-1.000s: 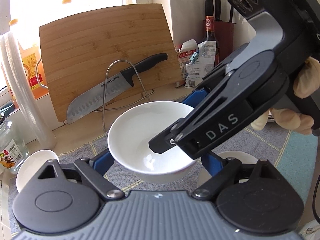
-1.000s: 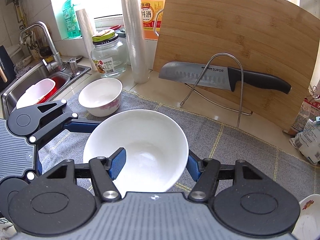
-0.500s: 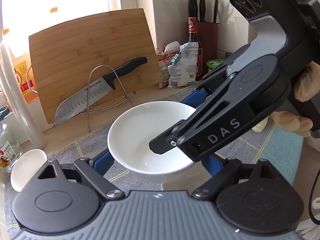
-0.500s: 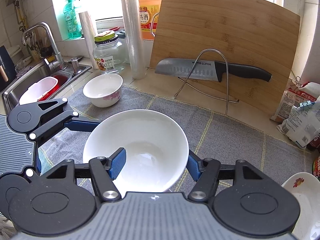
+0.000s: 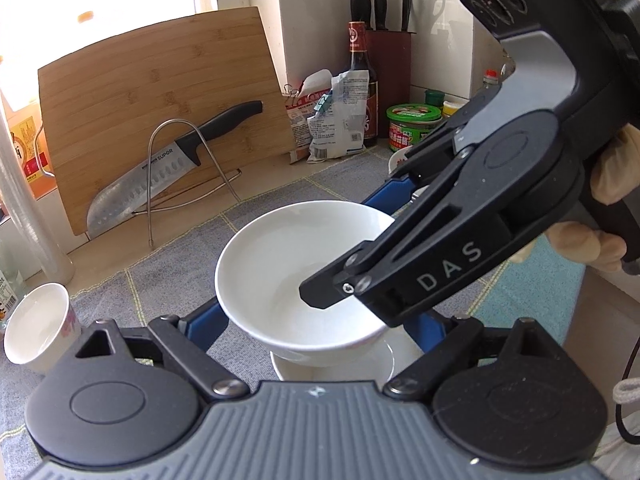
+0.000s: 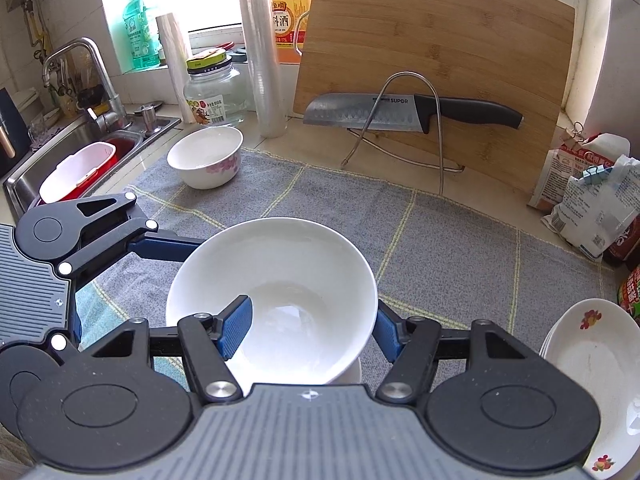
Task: Organize plates and bowls
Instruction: 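Lower the held bowl into the other white bowl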
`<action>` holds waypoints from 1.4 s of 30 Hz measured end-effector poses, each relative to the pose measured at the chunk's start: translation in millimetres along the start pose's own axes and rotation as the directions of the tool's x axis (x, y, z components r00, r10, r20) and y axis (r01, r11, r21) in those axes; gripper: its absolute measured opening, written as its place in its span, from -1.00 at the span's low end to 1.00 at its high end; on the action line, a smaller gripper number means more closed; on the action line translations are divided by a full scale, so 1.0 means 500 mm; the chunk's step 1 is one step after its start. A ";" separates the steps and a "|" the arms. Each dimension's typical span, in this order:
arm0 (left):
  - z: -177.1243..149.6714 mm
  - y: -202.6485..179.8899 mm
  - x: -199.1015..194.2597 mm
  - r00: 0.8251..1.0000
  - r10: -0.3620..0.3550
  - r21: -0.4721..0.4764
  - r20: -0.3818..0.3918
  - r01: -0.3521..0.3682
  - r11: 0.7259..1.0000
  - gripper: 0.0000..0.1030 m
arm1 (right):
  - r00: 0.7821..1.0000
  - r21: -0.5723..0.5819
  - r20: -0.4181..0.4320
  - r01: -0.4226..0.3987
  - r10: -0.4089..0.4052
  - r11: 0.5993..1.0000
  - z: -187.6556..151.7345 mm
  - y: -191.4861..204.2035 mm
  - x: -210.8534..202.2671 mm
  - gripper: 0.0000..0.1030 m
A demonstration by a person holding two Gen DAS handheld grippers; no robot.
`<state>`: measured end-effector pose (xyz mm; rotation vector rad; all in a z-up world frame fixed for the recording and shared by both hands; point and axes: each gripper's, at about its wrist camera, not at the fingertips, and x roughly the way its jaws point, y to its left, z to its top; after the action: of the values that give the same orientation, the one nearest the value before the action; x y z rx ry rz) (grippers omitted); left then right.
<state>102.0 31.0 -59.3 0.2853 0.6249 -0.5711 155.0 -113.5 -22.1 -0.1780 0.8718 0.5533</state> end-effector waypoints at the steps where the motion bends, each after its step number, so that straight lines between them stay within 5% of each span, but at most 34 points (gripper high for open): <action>1: -0.002 -0.002 0.000 1.000 -0.001 0.002 -0.003 0.001 1.000 0.80 | 1.000 0.003 -0.003 -0.001 0.001 1.000 -0.003 0.000 0.000 0.35; 42: -0.033 -0.026 0.033 0.995 -0.041 -0.005 -0.093 0.041 0.999 0.80 | 0.996 0.018 -0.091 0.013 -0.011 1.000 -0.054 0.001 0.032 0.40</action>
<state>97.9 20.4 -83.4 0.2983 0.7231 -0.5990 144.8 -117.0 -51.6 -0.1921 0.9639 0.5288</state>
